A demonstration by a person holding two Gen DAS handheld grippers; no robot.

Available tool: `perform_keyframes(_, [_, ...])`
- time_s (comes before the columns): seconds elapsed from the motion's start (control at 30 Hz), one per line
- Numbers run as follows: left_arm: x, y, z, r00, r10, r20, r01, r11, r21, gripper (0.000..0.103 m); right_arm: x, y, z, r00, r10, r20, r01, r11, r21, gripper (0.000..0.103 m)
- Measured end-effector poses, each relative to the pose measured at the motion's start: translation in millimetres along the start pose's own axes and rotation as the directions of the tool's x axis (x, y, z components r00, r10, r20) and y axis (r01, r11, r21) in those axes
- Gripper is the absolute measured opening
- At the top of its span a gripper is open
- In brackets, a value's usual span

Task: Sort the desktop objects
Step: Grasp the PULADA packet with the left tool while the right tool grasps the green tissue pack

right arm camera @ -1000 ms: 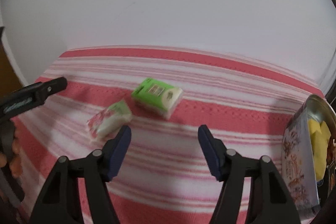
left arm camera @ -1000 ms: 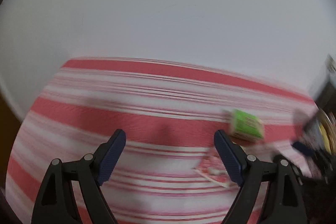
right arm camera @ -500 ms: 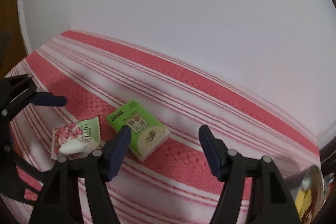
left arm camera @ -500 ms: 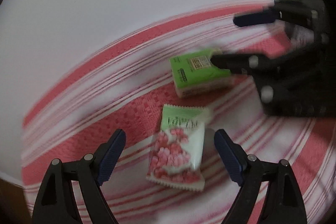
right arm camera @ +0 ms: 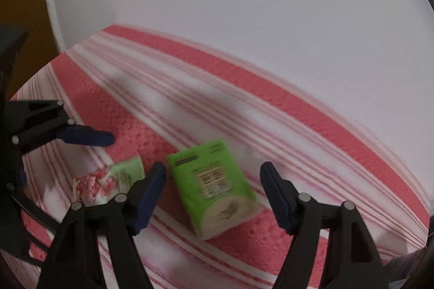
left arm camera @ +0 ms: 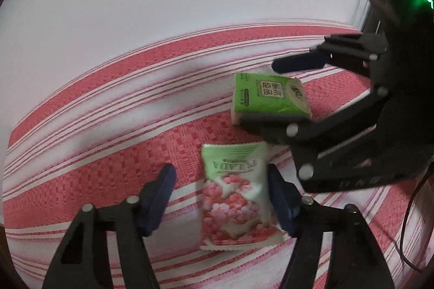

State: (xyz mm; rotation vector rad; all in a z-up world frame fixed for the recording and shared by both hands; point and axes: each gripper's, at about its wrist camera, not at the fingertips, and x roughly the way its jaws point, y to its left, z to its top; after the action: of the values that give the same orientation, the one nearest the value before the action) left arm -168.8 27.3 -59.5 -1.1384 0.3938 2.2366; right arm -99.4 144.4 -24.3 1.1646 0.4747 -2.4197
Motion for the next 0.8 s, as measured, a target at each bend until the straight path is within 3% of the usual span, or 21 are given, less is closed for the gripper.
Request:
perform_keyframes(0.07, [-2,1,-1,1.0,0.0,0.005,0.0,1.0,0.002,0.06,2,-1,-4,1.0,-0.002,-0.003,0.002,1.0,0.013,0.07])
perform_keyframes(0.13, [-5,2,-2,1.0,0.005,0.007,-0.005,1.0,-0.001,0.05,8,-1,-5,1.0,-0.009,-0.017,0.01,0.999,0.046,0.052])
perform_keyframes(0.17, [-6,3,-3,1.0,0.009,0.009,-0.009,1.0,-0.004,0.045,8,-3,-5,1.0,0.015,-0.015,-0.014,0.997,0.075,0.05])
perform_keyframes(0.27, [-9,9,-5,1.0,-0.013,0.02,0.014,0.999,-0.043,0.044,2,-7,-11,1.0,0.01,-0.009,-0.009,0.991,0.136,0.05])
perform_keyframes(0.37, [-14,14,-7,0.998,0.02,0.056,-0.018,0.998,-0.052,0.044,-12,-8,-20,0.999,-0.027,0.023,0.022,0.982,0.19,0.05])
perform_keyframes(0.6, [-31,33,-1,0.986,0.019,0.164,0.011,0.983,-0.181,0.044,-66,-7,-45,0.986,-0.146,0.075,0.12,0.954,0.276,0.05])
perform_keyframes(0.8, [-48,11,4,0.973,0.06,0.221,-0.001,0.967,-0.256,0.044,-116,-12,-67,0.974,-0.203,0.105,0.162,0.936,0.311,0.05])
